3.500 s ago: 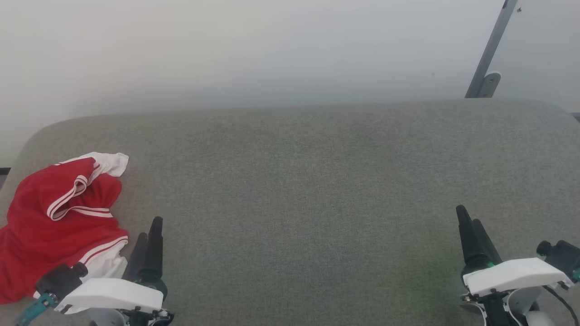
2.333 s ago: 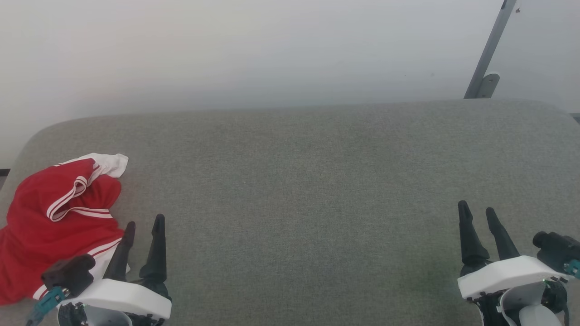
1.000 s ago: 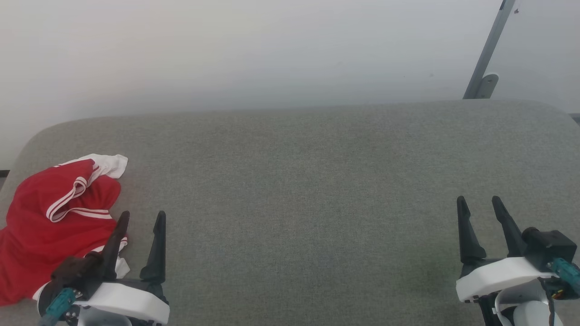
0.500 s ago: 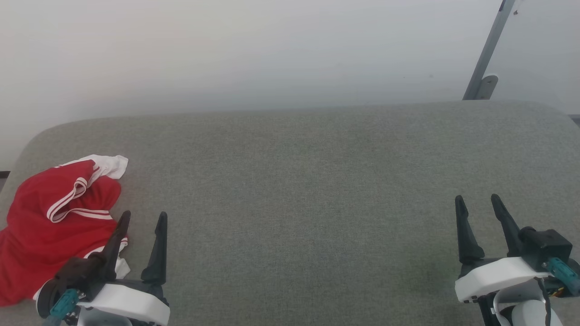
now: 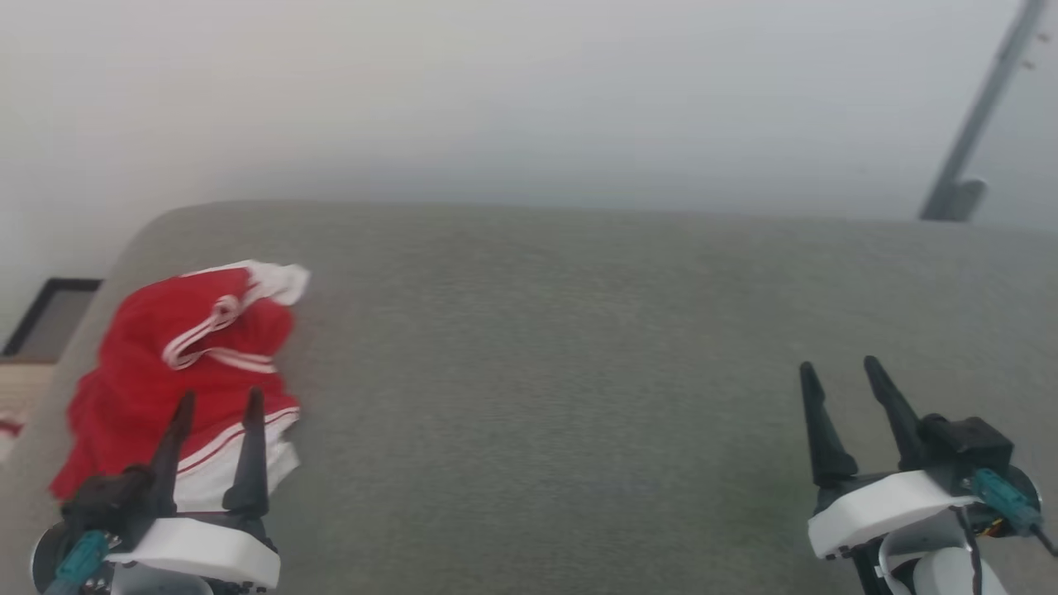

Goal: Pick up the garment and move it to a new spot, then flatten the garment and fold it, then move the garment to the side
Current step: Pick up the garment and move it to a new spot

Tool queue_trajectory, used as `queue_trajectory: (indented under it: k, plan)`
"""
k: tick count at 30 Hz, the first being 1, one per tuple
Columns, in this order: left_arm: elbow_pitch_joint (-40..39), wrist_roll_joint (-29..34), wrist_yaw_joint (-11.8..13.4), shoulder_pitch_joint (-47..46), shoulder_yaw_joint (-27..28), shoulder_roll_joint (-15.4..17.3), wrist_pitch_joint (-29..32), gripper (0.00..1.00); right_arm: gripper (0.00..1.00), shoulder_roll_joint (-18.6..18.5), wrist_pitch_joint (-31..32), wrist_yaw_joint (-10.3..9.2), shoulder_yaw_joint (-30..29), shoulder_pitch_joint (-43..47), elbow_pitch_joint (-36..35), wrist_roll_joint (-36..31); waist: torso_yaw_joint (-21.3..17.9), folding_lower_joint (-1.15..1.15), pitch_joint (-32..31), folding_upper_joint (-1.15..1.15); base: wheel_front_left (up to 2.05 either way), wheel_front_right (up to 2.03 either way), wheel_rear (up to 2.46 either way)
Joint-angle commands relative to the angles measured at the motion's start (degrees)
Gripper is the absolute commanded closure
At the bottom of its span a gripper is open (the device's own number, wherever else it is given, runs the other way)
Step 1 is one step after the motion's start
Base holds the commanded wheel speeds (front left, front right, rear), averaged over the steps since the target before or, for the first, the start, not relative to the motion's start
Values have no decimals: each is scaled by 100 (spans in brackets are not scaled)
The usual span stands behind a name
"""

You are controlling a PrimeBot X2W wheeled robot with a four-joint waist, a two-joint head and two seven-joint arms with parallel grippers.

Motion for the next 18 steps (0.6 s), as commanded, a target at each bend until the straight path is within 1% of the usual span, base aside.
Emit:
queue_trajectory:
  k: [1, 8, 10, 15, 18]
  plan:
    - [-10, 44, 34, 18, 62, -10, -15, 0, 0, -34, 3, 0, 68, -17, 9, 38, 317, 0, -105, 0, 0, 0, 0]
    - [-45, 43, 162, 127, 289, 36, -16, 0, 0, -32, 43, 0, 403, -100, 69, 146, 949, 0, -260, 0, 0, 0, 0]
    - [-29, 29, 160, 168, 306, 52, -16, 0, 0, -29, 42, 0, 498, -110, 91, 178, 1098, 0, -295, 0, 0, 0, 0]
    - [-61, -18, 213, 234, 366, 80, -11, 0, 0, -27, 21, -1, 666, -160, 152, 243, 1399, 0, -353, 0, 0, 0, 0]
    - [-108, -21, 224, 258, 349, 89, 14, 0, 0, -31, 10, 0, 694, -172, 179, 251, 1508, 0, -361, 0, 0, 0, 0]
